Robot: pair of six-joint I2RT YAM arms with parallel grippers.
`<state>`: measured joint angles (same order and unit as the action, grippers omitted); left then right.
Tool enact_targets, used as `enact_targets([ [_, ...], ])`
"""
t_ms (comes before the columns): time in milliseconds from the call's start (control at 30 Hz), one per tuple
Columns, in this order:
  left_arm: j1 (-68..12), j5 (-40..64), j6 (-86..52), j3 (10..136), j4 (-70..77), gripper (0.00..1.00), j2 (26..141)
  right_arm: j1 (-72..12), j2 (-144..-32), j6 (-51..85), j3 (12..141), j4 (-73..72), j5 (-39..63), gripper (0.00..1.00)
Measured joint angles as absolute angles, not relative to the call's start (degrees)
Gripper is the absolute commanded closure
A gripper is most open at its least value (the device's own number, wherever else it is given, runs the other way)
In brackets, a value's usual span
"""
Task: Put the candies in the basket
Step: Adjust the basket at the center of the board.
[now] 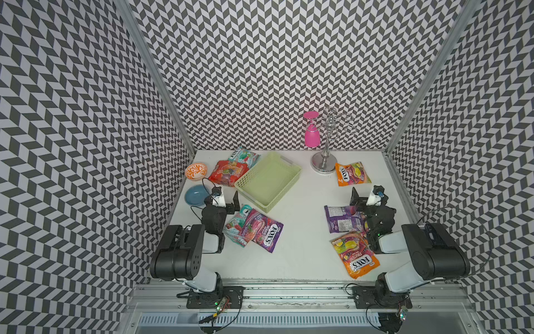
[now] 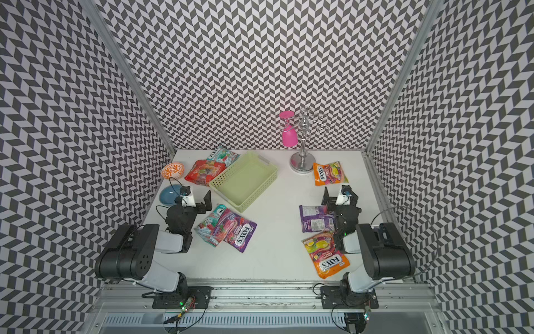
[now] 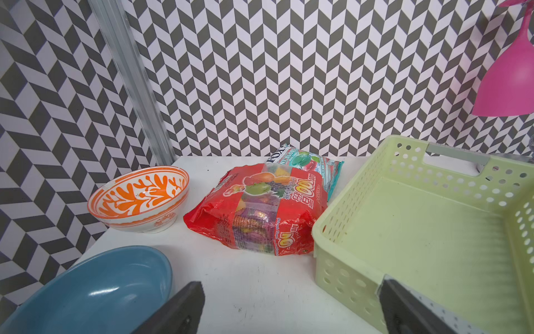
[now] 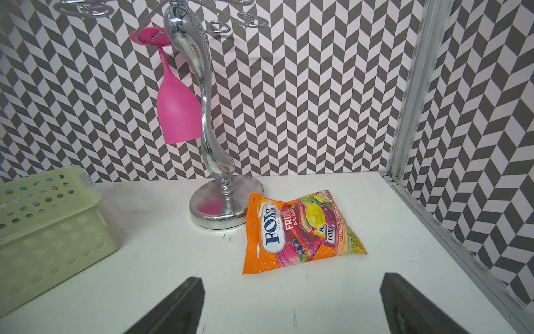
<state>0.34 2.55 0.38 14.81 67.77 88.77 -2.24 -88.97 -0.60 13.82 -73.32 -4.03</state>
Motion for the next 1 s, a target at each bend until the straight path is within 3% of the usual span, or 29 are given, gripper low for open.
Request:
enact_targets([
  [733, -0.1, 1.6, 0.4, 14.9, 67.4, 0.01, 88.7, -2.2, -89.0, -0.6, 13.8, -73.3, -4.0, 0.01],
  [1000, -0.4, 2.2, 2.5, 25.4, 50.4, 0.01, 81.9, -2.2, -82.5, -0.3, 16.3, -63.2, -5.9, 0.01],
])
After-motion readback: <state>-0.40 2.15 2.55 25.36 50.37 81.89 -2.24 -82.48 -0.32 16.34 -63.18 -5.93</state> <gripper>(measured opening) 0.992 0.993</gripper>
